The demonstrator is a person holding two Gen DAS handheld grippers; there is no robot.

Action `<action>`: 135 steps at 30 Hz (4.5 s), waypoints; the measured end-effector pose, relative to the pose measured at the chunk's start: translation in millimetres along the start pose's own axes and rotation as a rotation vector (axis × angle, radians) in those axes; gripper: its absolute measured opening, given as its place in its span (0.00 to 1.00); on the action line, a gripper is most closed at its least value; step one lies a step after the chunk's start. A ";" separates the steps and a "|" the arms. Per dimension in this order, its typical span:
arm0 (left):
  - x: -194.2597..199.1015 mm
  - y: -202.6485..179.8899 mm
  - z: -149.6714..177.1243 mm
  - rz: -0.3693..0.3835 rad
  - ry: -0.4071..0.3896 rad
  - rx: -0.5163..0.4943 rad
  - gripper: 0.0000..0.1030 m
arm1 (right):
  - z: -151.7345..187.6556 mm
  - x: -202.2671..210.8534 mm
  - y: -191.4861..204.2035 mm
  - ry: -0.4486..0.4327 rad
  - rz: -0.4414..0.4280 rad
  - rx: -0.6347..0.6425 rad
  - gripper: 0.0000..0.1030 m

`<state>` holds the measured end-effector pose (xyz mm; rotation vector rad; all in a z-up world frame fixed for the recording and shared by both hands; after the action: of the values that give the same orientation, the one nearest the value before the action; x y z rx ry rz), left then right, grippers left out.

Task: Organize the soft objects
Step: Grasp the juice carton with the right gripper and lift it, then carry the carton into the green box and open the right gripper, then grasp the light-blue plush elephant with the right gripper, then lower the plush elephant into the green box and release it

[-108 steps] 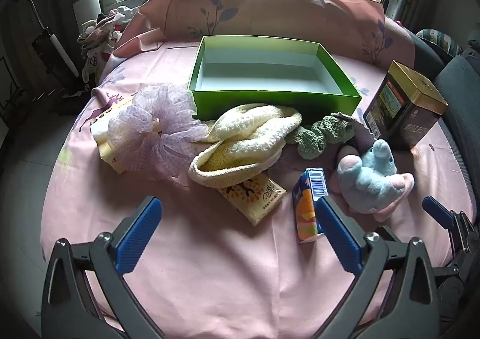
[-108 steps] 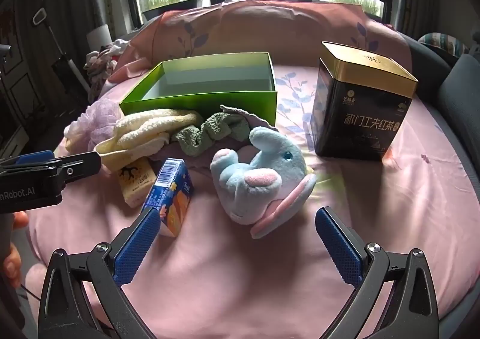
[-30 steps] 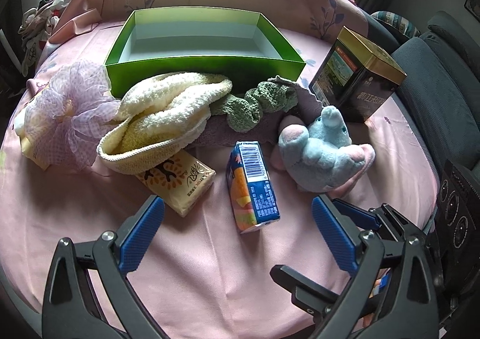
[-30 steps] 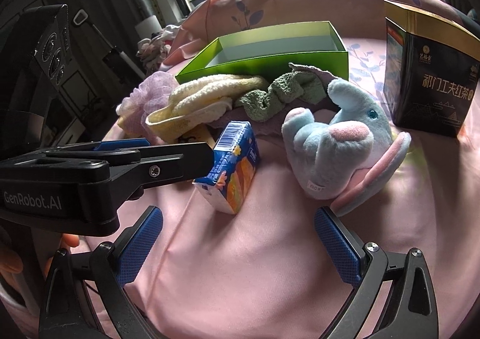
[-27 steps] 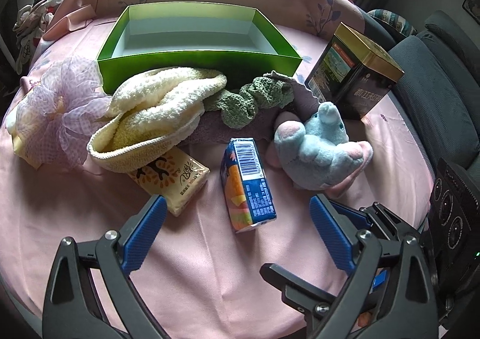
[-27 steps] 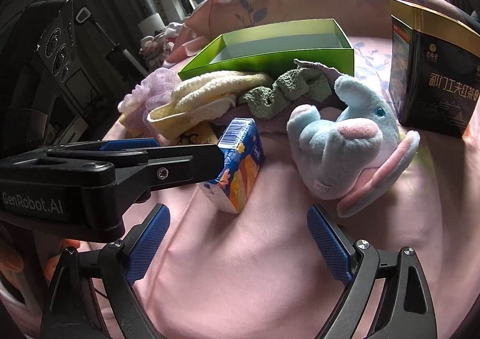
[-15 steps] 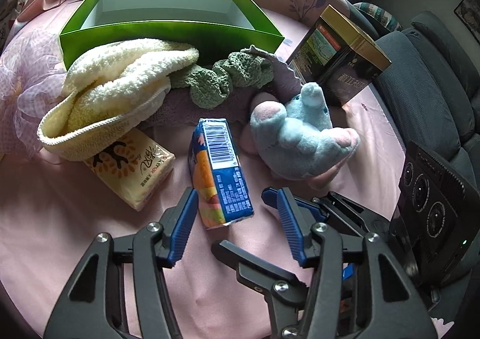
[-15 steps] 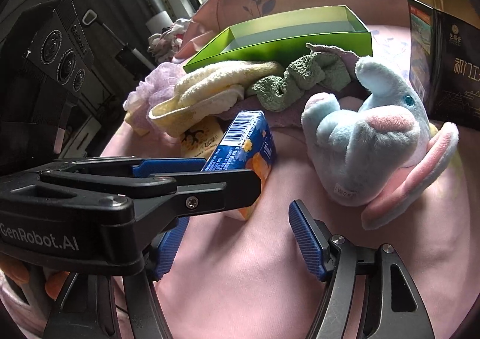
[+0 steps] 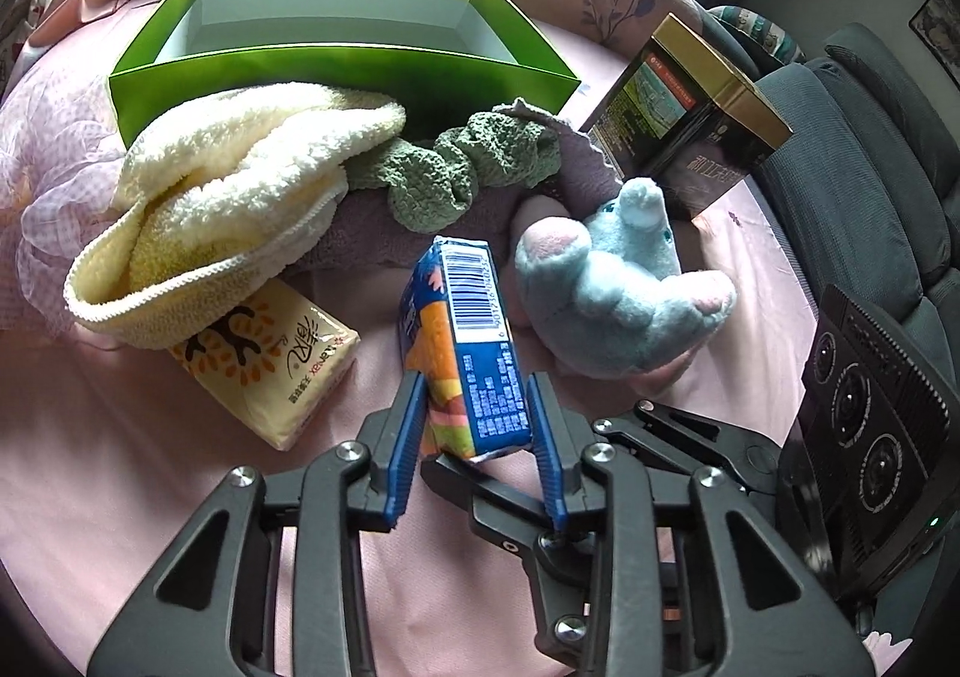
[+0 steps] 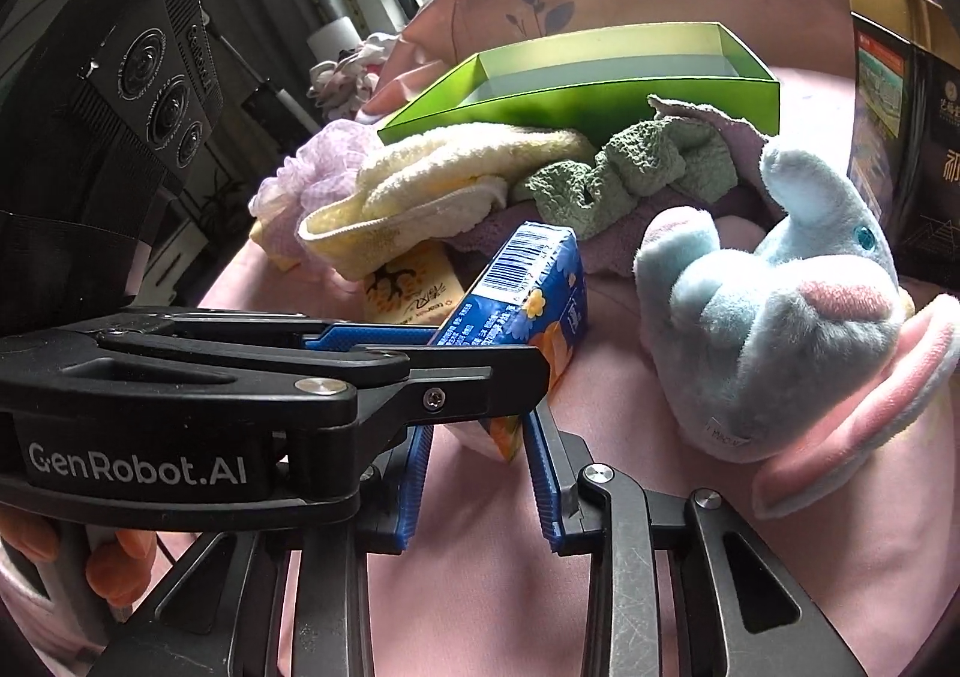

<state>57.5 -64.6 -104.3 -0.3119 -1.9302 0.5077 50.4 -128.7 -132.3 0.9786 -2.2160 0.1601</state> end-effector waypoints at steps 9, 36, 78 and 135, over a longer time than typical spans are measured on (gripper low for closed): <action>36.8 -15.7 -39.1 0.007 -0.130 -0.063 0.29 | -51.1 26.0 4.6 -0.109 0.020 0.077 0.24; 28.9 -7.2 -213.1 -0.049 -0.239 -0.009 0.32 | -193.7 -32.1 -66.3 -0.188 0.061 0.103 0.25; -32.8 -36.8 -44.1 0.019 0.038 0.100 0.99 | 7.4 89.5 -120.9 -0.094 0.129 -0.293 0.65; 42.6 -62.7 -156.0 0.079 -0.265 -0.072 0.58 | -141.5 48.1 -89.5 -0.270 0.075 0.011 0.59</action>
<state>184.3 -68.7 13.9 -0.3846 -2.2034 0.5543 167.4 -168.7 -9.6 0.9711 -2.5020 0.0778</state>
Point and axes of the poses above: each gripper's, at about its wrist camera, not at the fingertips, and x roughly against the way its jaws point, y to its left, z to its underside, the point moved 6 cm from there along -x, roughly the way its jaws point, and after that the axes turned 15 degrees about x, right-handed, at the moved point
